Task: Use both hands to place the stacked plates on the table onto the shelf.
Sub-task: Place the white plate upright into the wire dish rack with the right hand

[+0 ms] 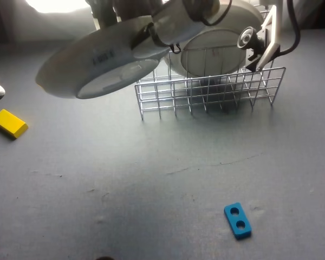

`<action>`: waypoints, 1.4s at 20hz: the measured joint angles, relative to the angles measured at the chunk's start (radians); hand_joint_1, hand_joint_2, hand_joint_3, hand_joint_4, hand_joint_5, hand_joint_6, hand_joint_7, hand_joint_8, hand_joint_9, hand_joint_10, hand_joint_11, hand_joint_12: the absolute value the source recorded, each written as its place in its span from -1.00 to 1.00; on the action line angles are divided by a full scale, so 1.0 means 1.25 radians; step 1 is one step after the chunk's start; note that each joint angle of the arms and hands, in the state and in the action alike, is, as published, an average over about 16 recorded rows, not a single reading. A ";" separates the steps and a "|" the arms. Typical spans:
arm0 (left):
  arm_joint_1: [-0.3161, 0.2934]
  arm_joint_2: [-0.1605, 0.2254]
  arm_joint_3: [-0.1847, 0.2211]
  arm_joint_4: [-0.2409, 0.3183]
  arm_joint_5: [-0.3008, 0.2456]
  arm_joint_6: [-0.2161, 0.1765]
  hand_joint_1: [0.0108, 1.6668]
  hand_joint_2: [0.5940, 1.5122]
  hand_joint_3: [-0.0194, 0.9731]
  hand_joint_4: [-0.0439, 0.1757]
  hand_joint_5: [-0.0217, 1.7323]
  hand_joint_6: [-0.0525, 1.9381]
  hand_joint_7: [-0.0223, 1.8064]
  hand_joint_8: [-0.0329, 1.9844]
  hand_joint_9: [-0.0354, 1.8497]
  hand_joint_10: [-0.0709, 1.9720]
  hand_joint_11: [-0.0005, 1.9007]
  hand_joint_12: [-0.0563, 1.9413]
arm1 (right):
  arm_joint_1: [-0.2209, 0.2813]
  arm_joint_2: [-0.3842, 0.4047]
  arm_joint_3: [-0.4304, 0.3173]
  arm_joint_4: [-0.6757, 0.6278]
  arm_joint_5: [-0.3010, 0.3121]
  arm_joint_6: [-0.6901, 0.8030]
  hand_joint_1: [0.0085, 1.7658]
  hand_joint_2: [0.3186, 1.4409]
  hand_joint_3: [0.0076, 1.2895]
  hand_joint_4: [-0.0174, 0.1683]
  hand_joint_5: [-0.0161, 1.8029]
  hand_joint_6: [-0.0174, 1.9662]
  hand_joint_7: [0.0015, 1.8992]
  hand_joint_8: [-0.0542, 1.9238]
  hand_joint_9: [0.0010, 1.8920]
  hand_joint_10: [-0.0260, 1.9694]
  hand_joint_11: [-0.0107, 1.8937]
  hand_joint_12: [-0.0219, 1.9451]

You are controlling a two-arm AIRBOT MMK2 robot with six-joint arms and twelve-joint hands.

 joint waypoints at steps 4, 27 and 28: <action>-0.004 -0.003 0.000 0.005 -0.001 -0.001 -1.00 -0.08 -0.95 -0.57 -0.95 -0.93 -0.96 -0.97 -0.94 -1.00 -0.97 -0.94 | -0.005 0.005 0.007 -0.089 0.031 0.118 0.51 0.15 -0.99 -0.90 0.11 -0.32 0.25 -0.39 0.09 0.09 -0.07 0.37; -0.055 -0.031 0.002 0.046 -0.016 -0.017 -1.00 -0.08 -0.95 -0.57 -0.95 -0.93 -0.96 -0.97 -0.94 -0.99 -0.97 -0.94 | -0.007 0.016 0.112 -0.217 -0.067 0.502 0.55 0.15 -0.99 -0.90 0.12 -0.33 0.24 -0.37 0.08 0.13 -0.08 0.40; -0.059 -0.033 0.003 0.047 -0.017 -0.019 -1.00 -0.08 -0.95 -0.57 -0.95 -0.93 -0.96 -0.97 -0.94 -0.99 -0.97 -0.94 | -0.007 0.016 0.117 -0.209 -0.075 0.502 0.55 0.15 -0.99 -0.90 0.12 -0.33 0.24 -0.36 0.08 0.13 -0.09 0.41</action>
